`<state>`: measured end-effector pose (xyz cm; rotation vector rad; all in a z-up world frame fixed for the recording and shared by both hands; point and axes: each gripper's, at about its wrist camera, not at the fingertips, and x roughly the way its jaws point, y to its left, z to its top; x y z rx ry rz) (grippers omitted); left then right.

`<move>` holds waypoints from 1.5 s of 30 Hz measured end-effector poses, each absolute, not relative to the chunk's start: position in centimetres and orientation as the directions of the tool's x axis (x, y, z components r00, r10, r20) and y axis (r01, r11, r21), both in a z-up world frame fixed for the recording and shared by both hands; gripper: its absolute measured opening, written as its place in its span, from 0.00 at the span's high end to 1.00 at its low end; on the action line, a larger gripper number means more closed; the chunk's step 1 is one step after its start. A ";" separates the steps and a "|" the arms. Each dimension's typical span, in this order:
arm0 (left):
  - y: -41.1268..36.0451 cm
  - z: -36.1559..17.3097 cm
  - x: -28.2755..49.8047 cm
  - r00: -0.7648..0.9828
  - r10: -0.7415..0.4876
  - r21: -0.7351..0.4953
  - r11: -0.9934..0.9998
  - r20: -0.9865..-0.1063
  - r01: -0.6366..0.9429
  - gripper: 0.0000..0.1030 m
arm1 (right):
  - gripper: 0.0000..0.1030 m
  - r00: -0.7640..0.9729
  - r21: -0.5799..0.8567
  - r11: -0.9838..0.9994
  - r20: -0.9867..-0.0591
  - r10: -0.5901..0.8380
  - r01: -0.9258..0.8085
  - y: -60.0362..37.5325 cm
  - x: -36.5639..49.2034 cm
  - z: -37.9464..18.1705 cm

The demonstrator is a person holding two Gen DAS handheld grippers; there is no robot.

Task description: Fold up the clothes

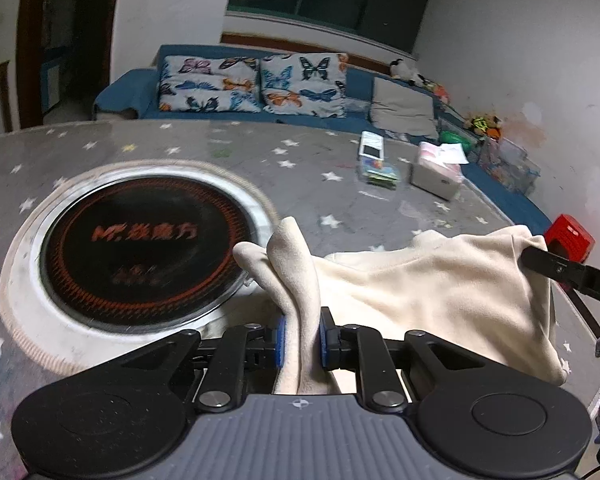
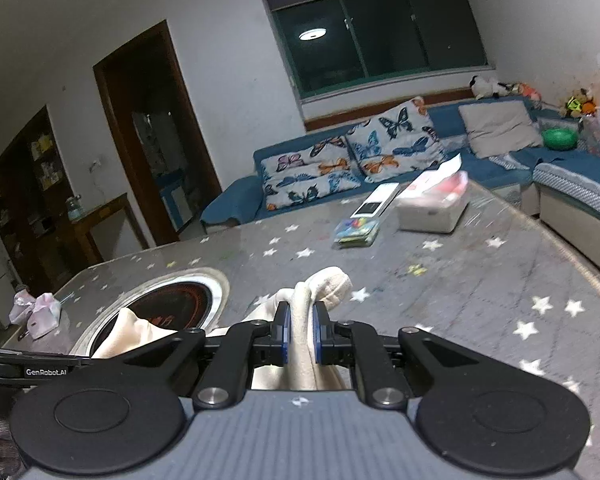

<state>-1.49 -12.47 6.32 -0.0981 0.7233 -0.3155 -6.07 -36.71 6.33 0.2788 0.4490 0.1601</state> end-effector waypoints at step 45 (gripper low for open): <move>-29.9 4.0 5.6 0.618 -0.388 -0.096 0.887 -0.684 0.451 0.83 | 0.90 0.873 0.189 0.956 -0.474 -0.110 0.224 -50.2 -3.9 5.4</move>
